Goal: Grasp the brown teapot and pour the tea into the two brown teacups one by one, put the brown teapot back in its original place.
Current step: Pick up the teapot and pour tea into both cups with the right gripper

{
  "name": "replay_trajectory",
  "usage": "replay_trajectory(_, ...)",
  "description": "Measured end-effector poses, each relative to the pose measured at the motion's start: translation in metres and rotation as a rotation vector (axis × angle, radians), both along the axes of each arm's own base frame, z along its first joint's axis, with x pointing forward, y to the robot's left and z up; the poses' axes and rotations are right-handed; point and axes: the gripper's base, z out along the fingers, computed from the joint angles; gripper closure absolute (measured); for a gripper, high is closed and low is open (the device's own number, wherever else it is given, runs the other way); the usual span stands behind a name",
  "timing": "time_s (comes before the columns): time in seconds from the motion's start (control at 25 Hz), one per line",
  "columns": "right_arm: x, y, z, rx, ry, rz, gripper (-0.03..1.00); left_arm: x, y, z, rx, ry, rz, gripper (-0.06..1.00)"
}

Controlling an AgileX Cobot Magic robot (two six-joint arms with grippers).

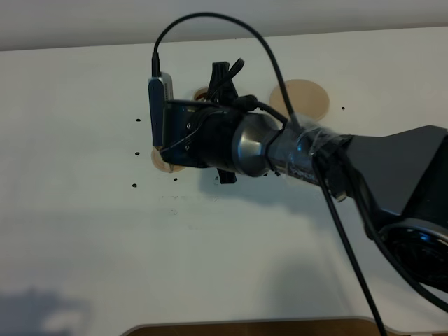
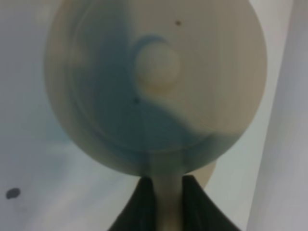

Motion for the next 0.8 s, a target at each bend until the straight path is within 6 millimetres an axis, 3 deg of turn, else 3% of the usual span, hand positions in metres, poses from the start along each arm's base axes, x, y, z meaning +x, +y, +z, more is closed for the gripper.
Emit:
replay_trajectory(0.24,-0.002,0.005,-0.006,-0.052,-0.023,0.036,0.85,0.0,0.0,0.0,0.0,0.0,0.0,0.48)
replay_trajectory(0.8,-0.008,0.018,0.002,-0.154,-0.11,0.145,0.85,0.0,0.0,0.0,0.0,0.0,0.0,0.48)
